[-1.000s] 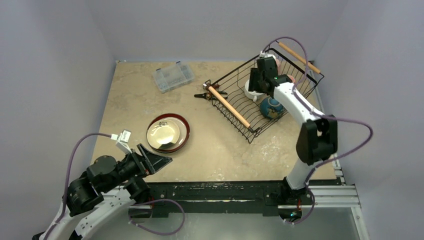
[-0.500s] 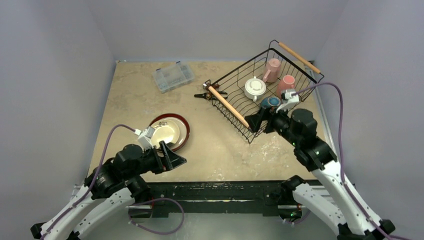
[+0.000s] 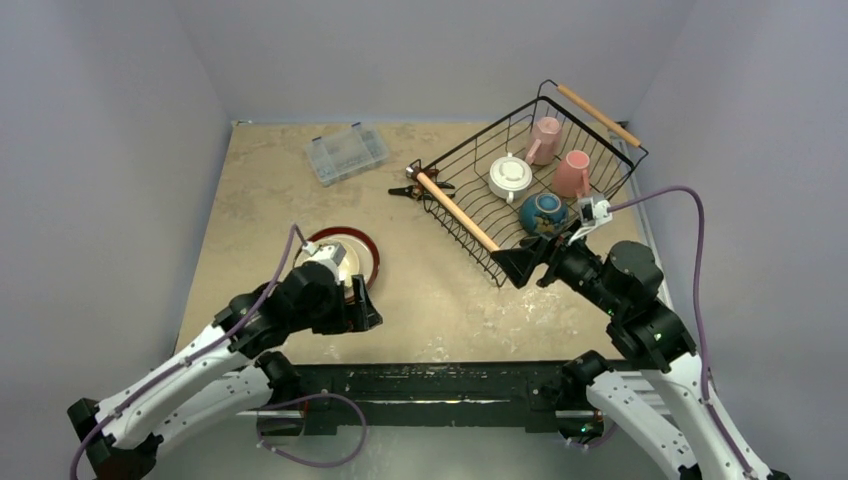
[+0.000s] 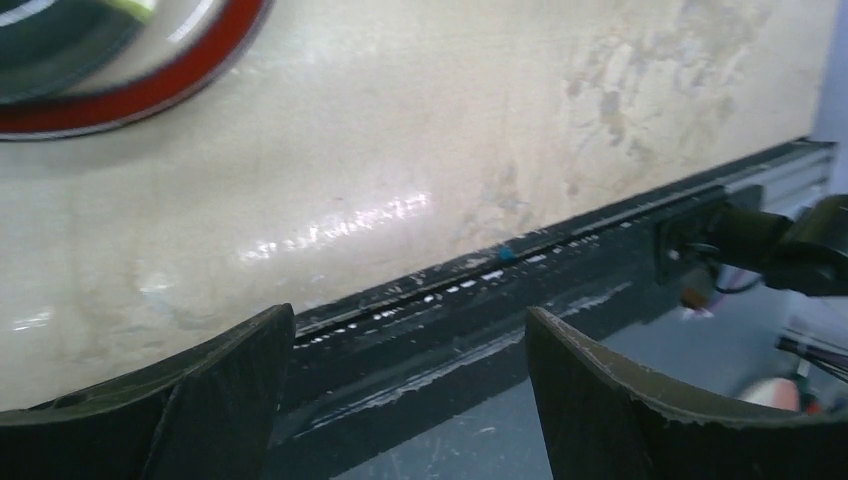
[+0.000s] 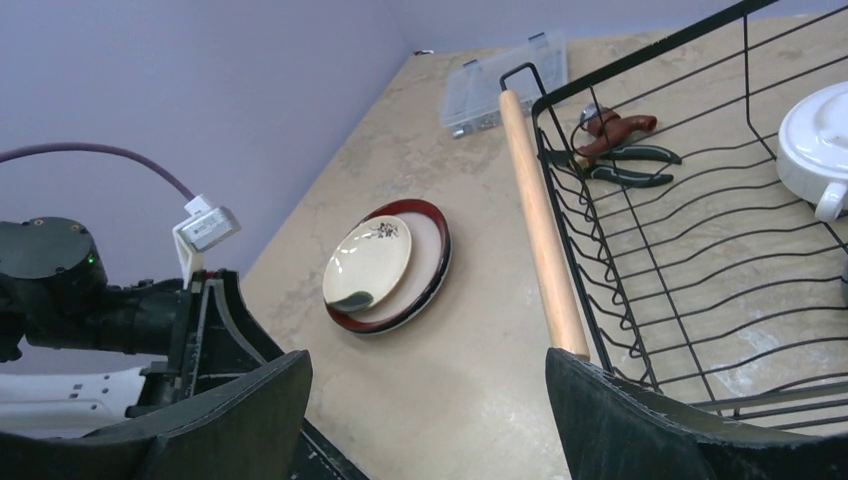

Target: Load the mixed dishes into the dish rack

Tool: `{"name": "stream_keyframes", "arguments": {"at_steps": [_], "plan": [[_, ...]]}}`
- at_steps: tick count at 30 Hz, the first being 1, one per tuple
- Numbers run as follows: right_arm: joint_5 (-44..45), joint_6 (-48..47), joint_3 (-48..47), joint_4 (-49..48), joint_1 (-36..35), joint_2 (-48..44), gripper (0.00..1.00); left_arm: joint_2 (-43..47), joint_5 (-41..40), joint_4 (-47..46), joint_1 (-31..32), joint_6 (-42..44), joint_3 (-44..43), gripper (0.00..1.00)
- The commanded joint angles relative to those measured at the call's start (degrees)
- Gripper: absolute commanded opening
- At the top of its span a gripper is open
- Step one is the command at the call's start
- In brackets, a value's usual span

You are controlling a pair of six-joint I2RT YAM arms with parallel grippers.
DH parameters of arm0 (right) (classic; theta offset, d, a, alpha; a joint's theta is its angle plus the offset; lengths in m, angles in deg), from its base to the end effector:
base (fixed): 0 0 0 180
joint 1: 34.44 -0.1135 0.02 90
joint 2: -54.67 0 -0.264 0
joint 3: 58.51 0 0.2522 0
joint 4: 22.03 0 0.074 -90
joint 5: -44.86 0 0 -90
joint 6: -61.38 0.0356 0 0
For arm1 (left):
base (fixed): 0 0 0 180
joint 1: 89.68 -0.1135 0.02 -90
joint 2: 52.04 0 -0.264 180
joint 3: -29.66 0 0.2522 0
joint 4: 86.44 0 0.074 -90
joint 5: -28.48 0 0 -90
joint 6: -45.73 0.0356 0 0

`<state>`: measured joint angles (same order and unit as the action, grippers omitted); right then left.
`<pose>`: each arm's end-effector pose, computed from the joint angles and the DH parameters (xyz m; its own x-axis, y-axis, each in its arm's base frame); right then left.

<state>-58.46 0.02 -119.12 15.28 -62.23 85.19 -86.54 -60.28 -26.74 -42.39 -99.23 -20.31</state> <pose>0.1011 0.0625 0.3604 -0.4120 0.3101 -0.8568 -0.5224 0.6901 0.5009 0.0836 -0.0917 0.2539 -0.8817 -0.2516 -0.3990 0.0404 0.8025 -0.5953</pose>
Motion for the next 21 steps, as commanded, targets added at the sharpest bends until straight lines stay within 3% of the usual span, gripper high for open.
{"name": "stream_keyframes", "arguments": {"at_steps": [1,6,14,17,21], "plan": [[-2.16,-1.30,-4.36,0.35,-0.07,2.23,0.88,-11.25,-11.94,7.32,0.09,13.19,-11.38,0.84],[-2.31,-1.15,-5.65,0.59,-0.07,2.62,0.87,-25.49,-25.18,12.85,0.09,22.04,-20.43,0.83],[-0.10,-1.44,-6.15,4.62,-0.07,1.01,0.87,-45.05,-37.51,12.33,0.00,34.90,-30.48,0.73],[0.50,-1.44,-6.39,5.76,-0.06,0.43,0.88,-51.71,-39.22,13.11,-0.09,36.01,-32.54,0.65],[0.84,-1.40,-6.68,6.33,-0.07,0.24,0.88,-57.26,-37.85,12.24,-0.02,35.19,-33.13,0.62]]}}
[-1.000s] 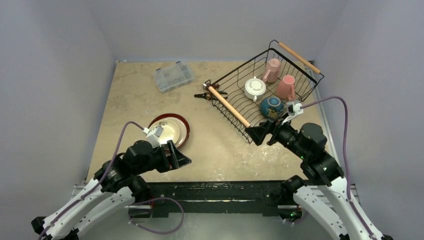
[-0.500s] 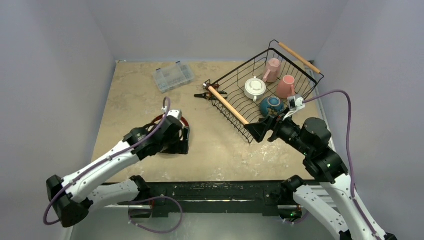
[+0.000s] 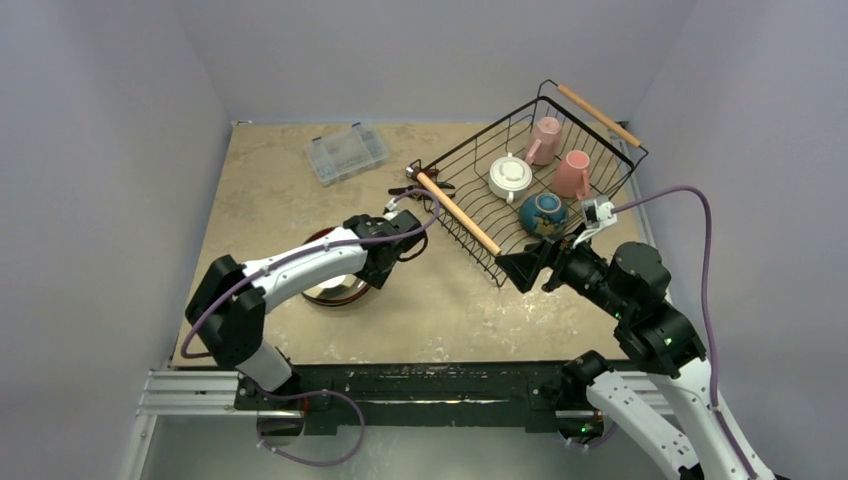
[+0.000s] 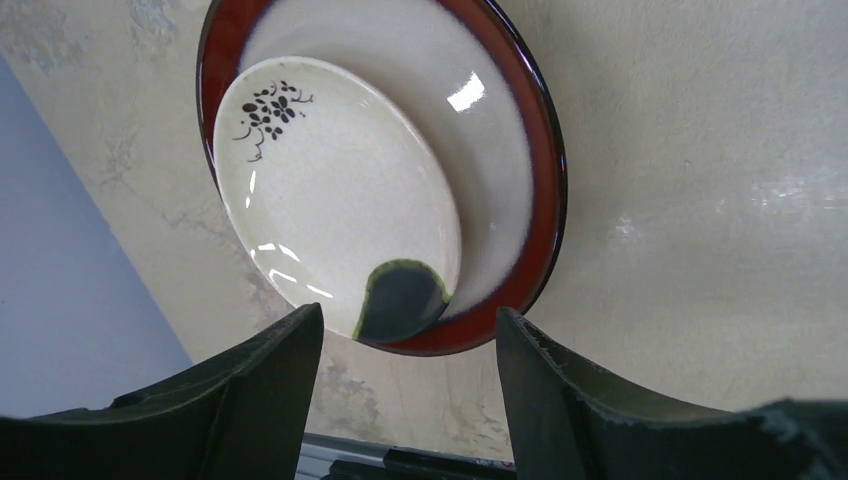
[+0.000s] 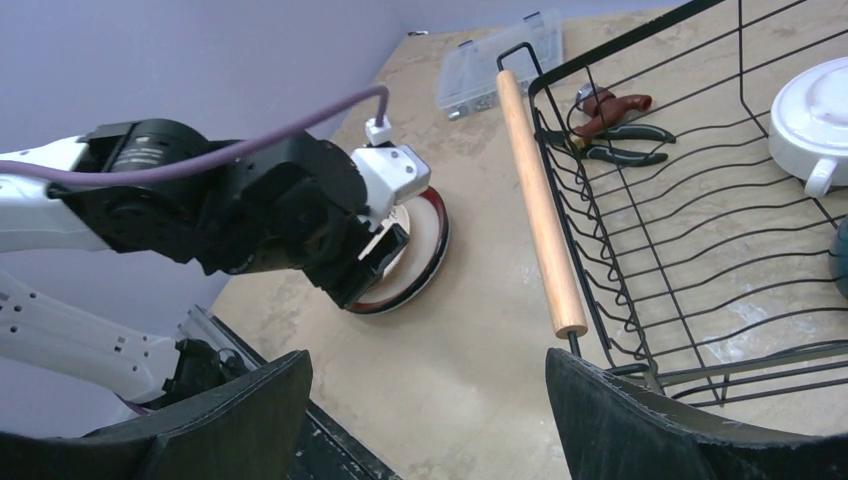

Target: Load the mixed dishes into the dish rack

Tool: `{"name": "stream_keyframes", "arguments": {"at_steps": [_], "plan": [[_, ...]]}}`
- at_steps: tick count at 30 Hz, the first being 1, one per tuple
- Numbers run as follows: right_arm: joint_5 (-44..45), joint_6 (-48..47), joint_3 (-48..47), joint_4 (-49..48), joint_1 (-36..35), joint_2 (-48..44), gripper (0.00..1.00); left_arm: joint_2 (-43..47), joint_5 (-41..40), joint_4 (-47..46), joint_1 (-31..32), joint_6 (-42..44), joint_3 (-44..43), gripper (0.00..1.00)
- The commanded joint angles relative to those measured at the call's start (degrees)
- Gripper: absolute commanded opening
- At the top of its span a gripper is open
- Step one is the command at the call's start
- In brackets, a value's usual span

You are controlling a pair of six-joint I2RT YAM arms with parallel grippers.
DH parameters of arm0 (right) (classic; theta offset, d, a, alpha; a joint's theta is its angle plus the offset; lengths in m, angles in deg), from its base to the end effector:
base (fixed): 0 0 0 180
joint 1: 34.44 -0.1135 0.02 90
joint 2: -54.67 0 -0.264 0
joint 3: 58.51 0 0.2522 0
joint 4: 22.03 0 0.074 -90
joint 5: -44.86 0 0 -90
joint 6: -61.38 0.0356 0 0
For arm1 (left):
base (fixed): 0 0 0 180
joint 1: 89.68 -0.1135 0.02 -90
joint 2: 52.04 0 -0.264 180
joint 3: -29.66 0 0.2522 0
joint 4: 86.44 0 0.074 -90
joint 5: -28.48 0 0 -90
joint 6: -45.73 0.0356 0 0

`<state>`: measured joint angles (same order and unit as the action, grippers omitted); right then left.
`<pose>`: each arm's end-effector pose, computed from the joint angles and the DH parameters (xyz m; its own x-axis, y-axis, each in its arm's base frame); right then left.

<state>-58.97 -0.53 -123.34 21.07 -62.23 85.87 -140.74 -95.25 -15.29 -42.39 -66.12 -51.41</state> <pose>0.0945 0.0594 0.3721 -0.4398 0.2850 -0.8517 -0.5149 0.6970 0.4991 0.2073 -0.1954 0.2423 -0.8177 0.4295 -0.3833 0.2516 0.8655 0.4331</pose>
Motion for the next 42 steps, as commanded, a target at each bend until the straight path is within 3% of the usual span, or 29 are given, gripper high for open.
{"name": "stream_keyframes", "arguments": {"at_steps": [1,9,12,20,24,26,30,36,42], "plan": [[1.30,-0.79,-2.37,0.50,-0.05,-0.35,0.88,-4.02,-3.10,0.53,-0.01,1.58,-1.97,0.62],[0.53,-0.06,-2.11,-0.73,-0.06,0.24,0.87,-10.05,-6.54,-2.75,-0.05,-2.12,1.17,0.56],[0.80,0.05,-1.57,-0.65,-0.01,-0.12,0.88,-13.08,-9.18,-0.46,-0.08,-3.14,-0.20,0.51],[0.72,0.64,-0.79,-0.71,-0.02,-1.14,0.87,-19.06,-8.30,2.06,-0.67,-2.34,-3.40,0.49],[0.98,0.51,-0.96,-0.06,0.00,-1.51,0.87,-19.75,-9.20,1.97,-1.85,-2.30,-3.04,0.32],[1.04,0.48,-0.96,0.37,-0.03,-1.82,0.87,-19.19,-9.23,1.83,-1.89,-2.32,-2.81,0.10],[1.32,0.48,-1.20,0.92,0.00,-2.26,0.87,-14.95,-8.71,1.52,-1.39,-2.06,-2.05,0.00],[1.86,0.40,-1.28,0.95,-0.06,-1.93,0.87,-1.59,-4.43,4.06,-0.02,-2.18,-1.08,0.00],[2.77,1.34,-0.12,0.22,-0.05,-0.33,0.87,14.67,5.06,4.58,0.07,-3.36,0.84,0.00]]}}
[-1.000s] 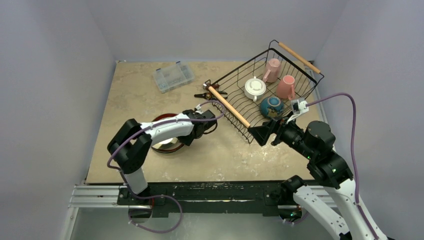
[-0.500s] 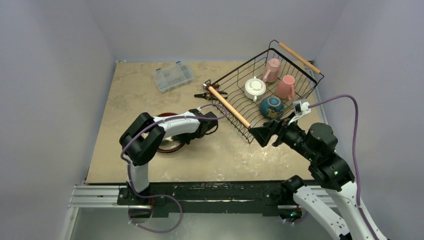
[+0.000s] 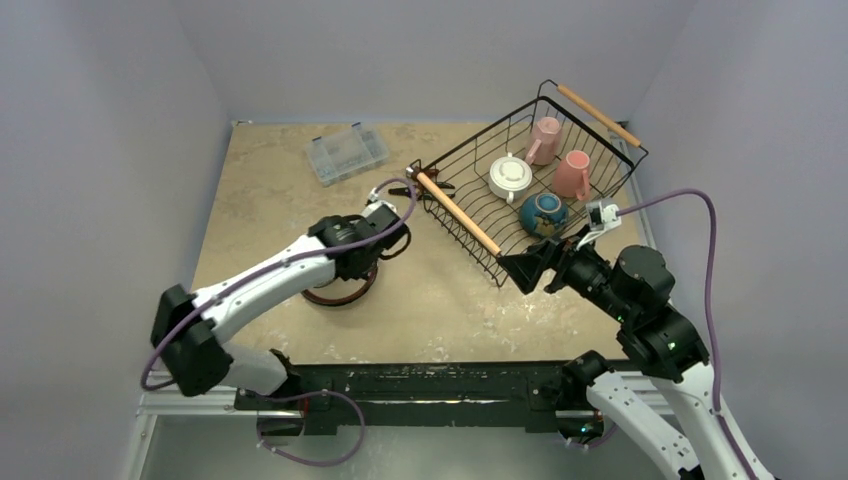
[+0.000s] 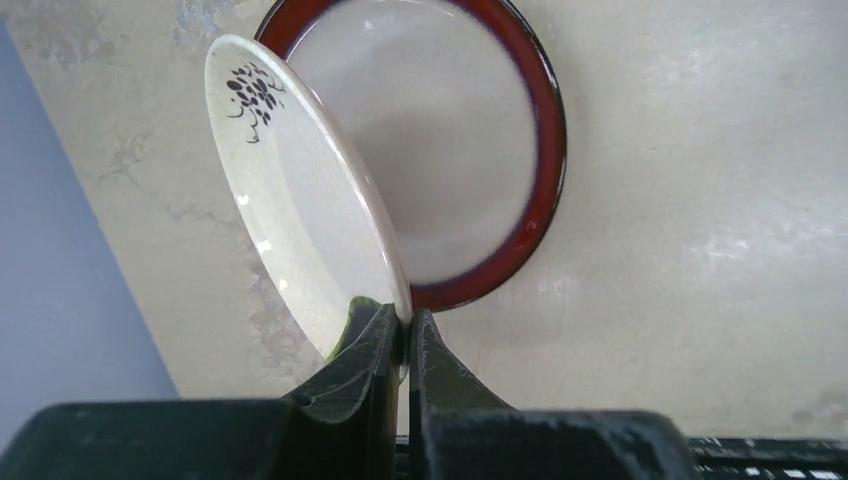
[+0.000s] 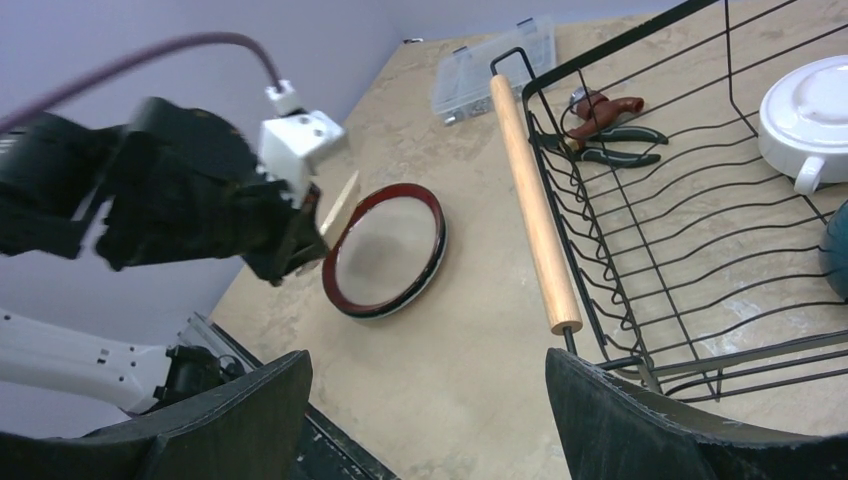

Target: Load the mixed dishes into the dish rack

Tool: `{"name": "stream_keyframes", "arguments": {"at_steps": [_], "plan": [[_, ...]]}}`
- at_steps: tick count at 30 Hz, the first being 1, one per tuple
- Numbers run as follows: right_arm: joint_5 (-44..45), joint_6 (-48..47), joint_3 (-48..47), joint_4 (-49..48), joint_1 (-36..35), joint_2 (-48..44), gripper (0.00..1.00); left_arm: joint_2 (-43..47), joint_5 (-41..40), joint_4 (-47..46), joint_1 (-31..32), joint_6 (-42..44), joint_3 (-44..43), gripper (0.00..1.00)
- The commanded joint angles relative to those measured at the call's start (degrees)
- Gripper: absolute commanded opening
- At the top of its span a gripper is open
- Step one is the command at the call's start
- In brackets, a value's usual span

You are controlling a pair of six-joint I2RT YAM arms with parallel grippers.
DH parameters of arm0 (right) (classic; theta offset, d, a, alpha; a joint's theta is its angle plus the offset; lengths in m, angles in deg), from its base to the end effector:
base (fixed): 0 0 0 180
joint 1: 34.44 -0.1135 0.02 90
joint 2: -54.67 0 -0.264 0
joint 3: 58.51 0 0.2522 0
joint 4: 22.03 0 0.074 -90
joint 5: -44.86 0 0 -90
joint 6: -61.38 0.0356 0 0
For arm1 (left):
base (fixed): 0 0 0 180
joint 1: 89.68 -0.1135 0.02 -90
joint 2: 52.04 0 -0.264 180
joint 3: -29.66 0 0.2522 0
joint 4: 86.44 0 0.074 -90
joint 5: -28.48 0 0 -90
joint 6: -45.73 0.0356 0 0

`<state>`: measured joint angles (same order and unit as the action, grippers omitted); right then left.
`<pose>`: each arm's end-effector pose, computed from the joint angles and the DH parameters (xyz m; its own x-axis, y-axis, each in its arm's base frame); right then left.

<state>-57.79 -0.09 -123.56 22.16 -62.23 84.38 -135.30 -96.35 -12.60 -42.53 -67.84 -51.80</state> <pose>0.0883 0.0553 0.3735 -0.4283 0.3011 -0.8520 -0.5029 0.7040 0.5015 0.1963 -0.1817 0.2678 -0.8060 0.3862 -0.4486 0.1998 0.8909 0.4080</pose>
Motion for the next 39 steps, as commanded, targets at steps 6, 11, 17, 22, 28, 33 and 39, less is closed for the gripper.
{"name": "stream_keyframes", "arguments": {"at_steps": [6,11,17,22,28,33,39], "plan": [[0.97,2.23,1.09,-2.03,0.01,3.24,0.87,30.56,22.41,-3.71,0.06,-5.09,6.46,0.00],[-1.37,3.13,2.11,-3.22,-0.03,4.59,0.87,47.34,31.81,-11.65,-0.05,-9.92,13.55,0.00],[-11.50,5.35,5.73,-8.82,-0.09,6.77,0.87,58.58,37.31,-17.07,-0.05,-17.87,17.04,0.00],[-15.52,8.05,6.93,-12.44,-0.97,7.18,0.87,60.86,43.01,-24.42,-0.05,-23.03,19.21,0.00],[-17.98,13.04,5.03,-16.58,-4.41,9.59,0.87,62.86,48.20,-40.46,-0.05,-29.83,22.87,0.00],[-18.51,24.37,8.77,-32.84,-14.90,11.68,0.88,64.07,47.83,-53.37,-0.05,-35.41,25.33,0.00],[-16.85,35.14,12.57,-49.26,-20.47,13.49,0.91,67.10,45.60,-68.88,-0.04,-41.84,29.80,0.00]]}}
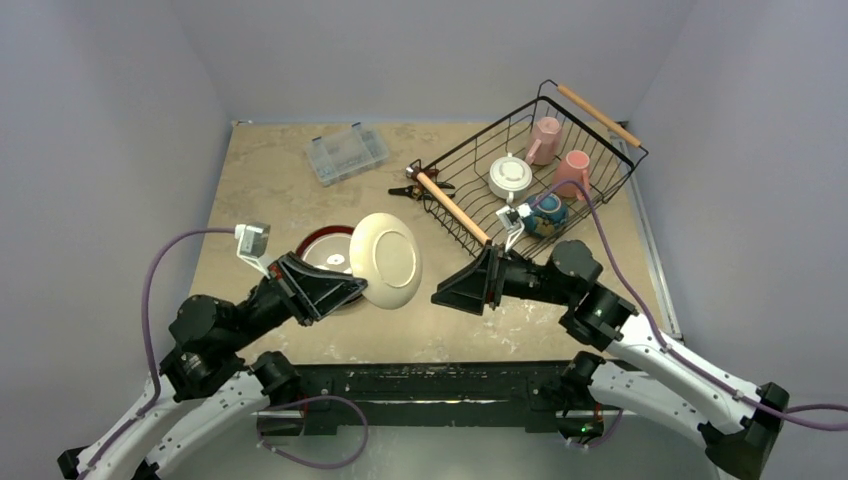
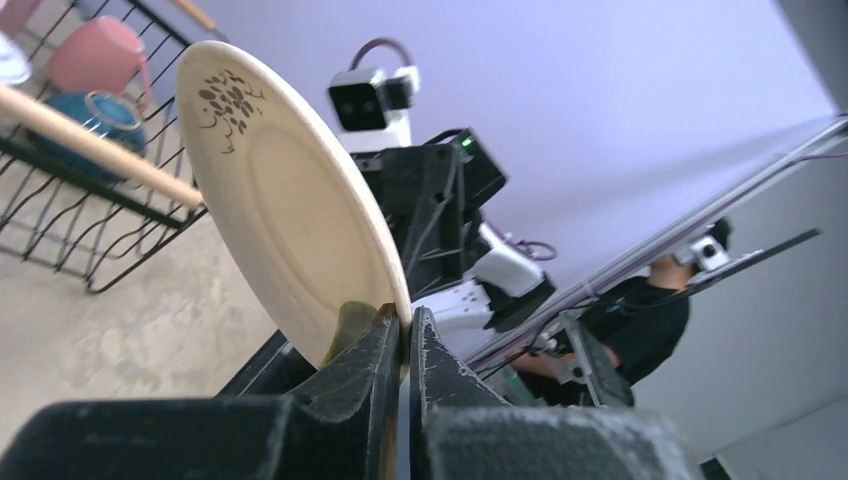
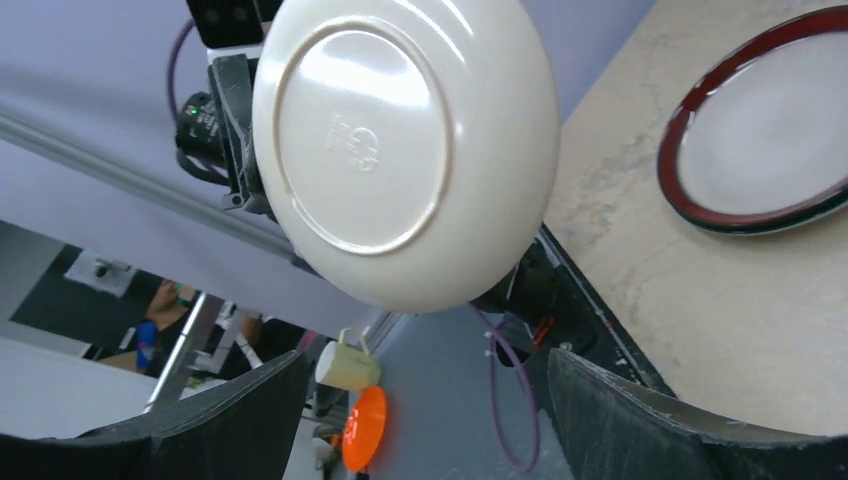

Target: Load the mixed dishes into the dish rack

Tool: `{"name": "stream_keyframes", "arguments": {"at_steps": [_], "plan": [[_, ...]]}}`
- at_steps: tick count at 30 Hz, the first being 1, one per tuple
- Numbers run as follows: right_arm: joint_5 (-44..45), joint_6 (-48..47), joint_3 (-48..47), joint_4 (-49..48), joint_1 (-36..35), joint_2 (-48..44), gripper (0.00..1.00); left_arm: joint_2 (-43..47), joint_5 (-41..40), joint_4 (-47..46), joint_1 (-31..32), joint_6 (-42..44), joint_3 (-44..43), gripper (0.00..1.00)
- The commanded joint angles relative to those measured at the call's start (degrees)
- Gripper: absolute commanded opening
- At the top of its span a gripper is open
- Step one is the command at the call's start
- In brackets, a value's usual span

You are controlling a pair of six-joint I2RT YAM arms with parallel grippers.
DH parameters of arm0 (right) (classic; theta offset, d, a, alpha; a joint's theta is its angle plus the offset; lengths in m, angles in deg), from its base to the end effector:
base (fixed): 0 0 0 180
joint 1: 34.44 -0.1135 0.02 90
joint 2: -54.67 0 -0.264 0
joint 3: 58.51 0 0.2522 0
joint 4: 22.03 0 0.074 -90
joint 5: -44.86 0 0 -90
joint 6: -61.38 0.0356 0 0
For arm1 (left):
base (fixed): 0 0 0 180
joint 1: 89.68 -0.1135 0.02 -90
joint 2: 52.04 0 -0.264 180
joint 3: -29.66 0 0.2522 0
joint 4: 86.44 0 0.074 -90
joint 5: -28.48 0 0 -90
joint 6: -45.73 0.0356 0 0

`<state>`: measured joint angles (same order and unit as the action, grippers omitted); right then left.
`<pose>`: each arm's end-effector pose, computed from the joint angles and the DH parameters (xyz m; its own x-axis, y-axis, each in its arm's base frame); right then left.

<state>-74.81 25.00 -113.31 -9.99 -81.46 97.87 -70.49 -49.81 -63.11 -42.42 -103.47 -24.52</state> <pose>0.1095 0.1434 0.3441 -0.7866 0.1820 -0.5901 -0.5730 0.1411 0.8073 0.0494 -0.0641 0.3677 -0.6587 -0.5265 -0.5375 0.5623 0.1303 -0.8166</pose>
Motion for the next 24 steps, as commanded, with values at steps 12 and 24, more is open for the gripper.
{"name": "stream_keyframes", "arguments": {"at_steps": [12,24], "plan": [[3.04,21.92,3.13,-41.21,-4.49,5.19,0.95,0.24,-1.86,-39.22,-0.16,-15.01,10.68,0.00],[8.36,27.56,3.71,-50.66,-5.48,8.75,0.74,0.29,-3.01,-47.11,-0.16,-18.26,16.69,0.00]]}}
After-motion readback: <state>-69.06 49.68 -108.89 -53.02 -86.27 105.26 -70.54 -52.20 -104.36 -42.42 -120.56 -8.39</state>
